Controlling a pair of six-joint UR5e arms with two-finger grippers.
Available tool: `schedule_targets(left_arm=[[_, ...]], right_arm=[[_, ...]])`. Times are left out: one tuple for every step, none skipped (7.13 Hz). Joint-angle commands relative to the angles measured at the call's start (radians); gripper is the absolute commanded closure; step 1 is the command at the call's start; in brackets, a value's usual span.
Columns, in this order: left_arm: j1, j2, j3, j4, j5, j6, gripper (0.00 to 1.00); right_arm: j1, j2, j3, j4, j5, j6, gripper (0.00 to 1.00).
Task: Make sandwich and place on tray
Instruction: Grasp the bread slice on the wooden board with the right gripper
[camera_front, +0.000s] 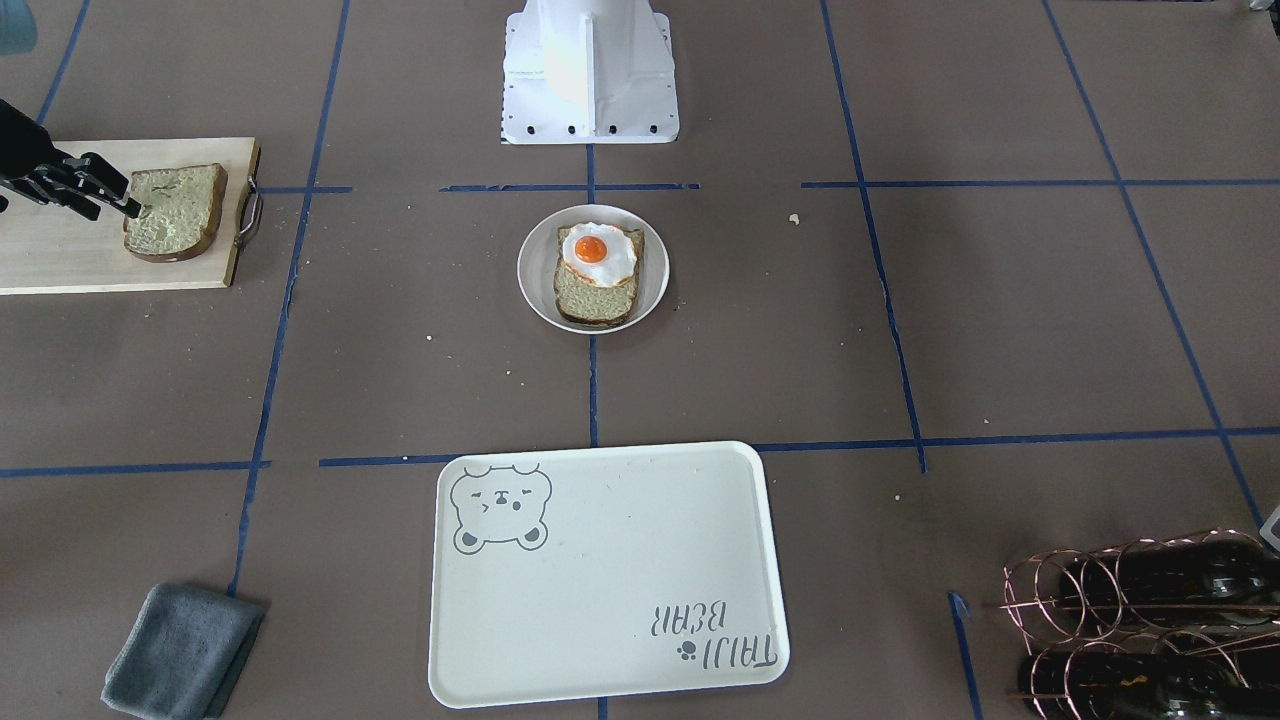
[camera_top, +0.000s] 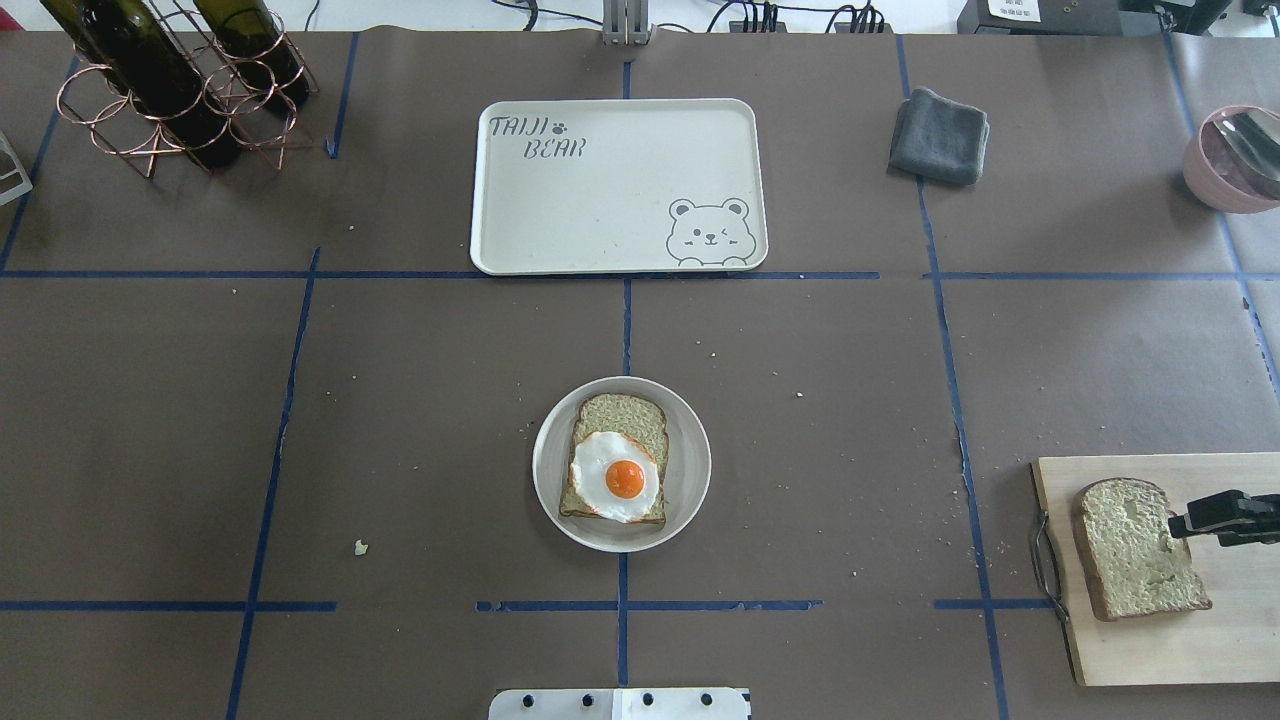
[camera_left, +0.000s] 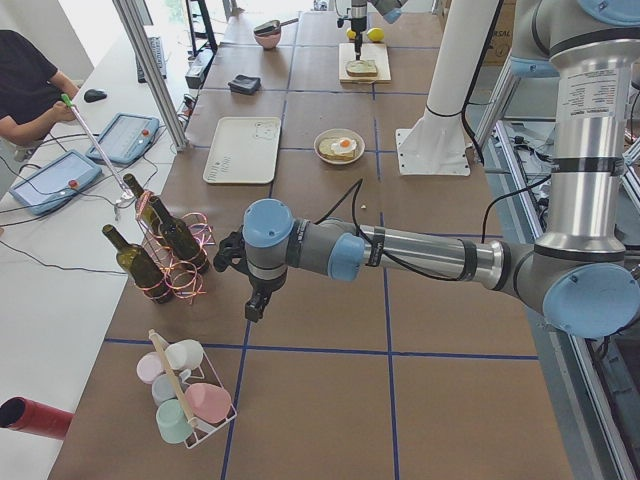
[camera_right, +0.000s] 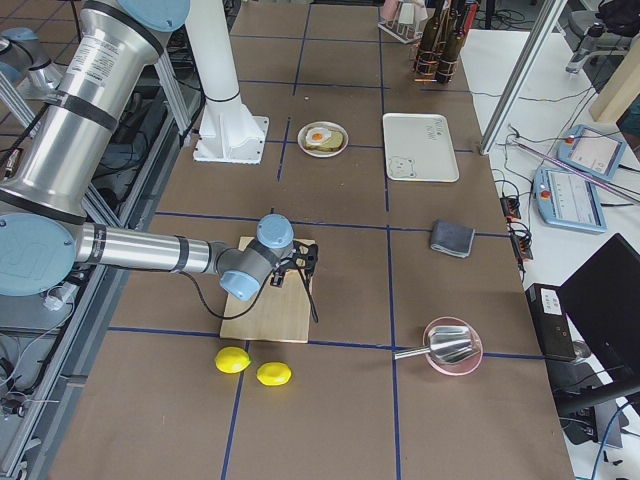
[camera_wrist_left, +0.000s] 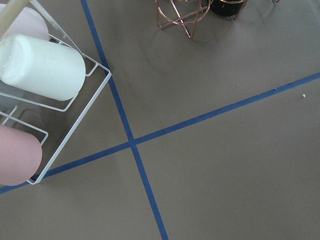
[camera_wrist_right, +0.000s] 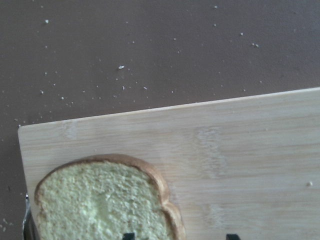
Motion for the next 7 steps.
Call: schedule_targets(left_arm=[[0.0, 0.0, -0.001, -0.006, 0.0, -0.001, 0.0], [0.0, 0.0, 0.001, -0.006, 0.0, -0.001, 0.0], [0.0, 0.0, 0.001, -0.006, 0.0, -0.001, 0.0], [0.0, 0.002, 0.001, -0.006, 0.0, -0.001, 0.0], [0.0, 0.0, 0.001, -0.006, 0.0, 0.001, 0.0], [0.0, 0.002, 0.001, -0.006, 0.0, 0.001, 0.0], [0.0, 0.0, 0.001, -0.006, 0.0, 0.001, 0.0]], right_arm=[[-0.012, 0.0, 0.0, 0.014, -0.001, 0.001, 0.32], [-0.026, 0.01, -0.002, 0.014, -0.004, 0.001, 0.32], [-0.035, 0.014, -0.005, 0.014, -0.008, 0.003, 0.32], [-0.043, 0.03, -0.013, 0.014, -0.01, 0.003, 0.32], [-0.043, 0.03, -0.02, 0.014, -0.01, 0.003, 0.37], [-0.044, 0.031, -0.028, 0.014, -0.01, 0.003, 0.42], [-0.044, 0.031, -0.028, 0.015, -0.01, 0.003, 0.59]])
